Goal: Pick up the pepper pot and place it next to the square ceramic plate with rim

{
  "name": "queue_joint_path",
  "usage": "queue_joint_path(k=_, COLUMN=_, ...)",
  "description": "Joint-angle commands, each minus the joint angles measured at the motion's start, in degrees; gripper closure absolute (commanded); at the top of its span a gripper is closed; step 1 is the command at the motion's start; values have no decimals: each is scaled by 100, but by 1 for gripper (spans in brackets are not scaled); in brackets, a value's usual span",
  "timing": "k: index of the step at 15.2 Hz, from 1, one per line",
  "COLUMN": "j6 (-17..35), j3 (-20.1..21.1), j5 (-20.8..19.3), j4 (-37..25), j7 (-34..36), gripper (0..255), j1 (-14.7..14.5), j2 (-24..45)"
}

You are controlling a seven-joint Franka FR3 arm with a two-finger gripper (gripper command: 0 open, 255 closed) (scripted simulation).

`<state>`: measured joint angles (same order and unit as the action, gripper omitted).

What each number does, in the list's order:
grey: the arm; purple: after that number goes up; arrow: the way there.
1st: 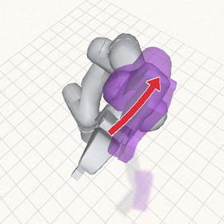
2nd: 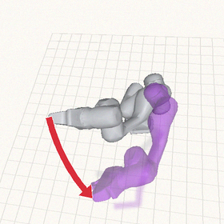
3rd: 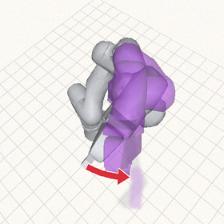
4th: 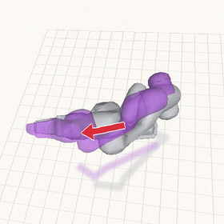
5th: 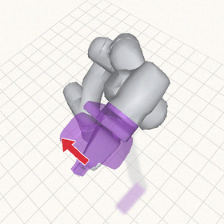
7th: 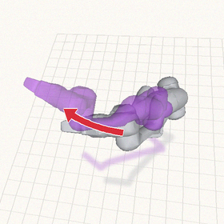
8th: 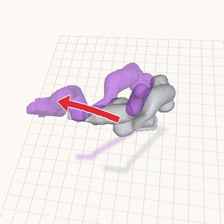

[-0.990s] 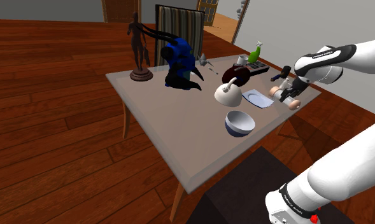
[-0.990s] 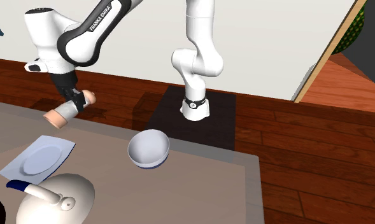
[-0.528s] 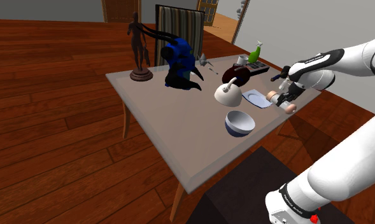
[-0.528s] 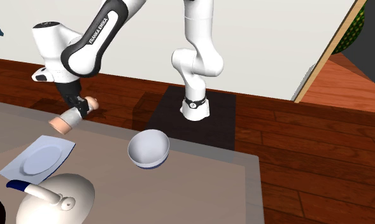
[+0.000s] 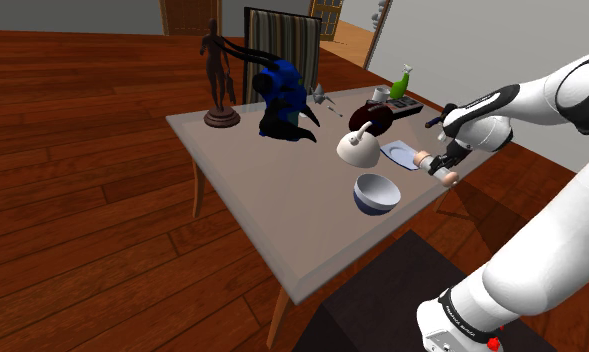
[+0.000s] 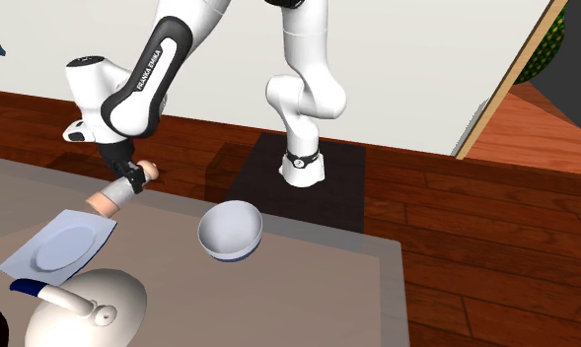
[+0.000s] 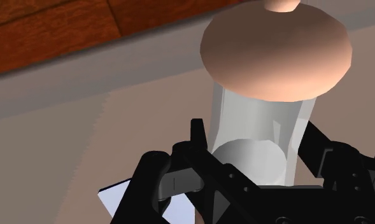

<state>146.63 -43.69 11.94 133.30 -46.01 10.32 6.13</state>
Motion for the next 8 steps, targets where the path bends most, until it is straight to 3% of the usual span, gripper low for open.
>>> queue_joint_path(k=1, j6=135, j3=65, j5=260, j4=18, j7=-194, gripper=255, j1=54, j2=178)
queue_joint_path(k=8, j6=490, j3=368, j5=966, j4=55, j7=-710, gripper=255, j1=280, j2=650)
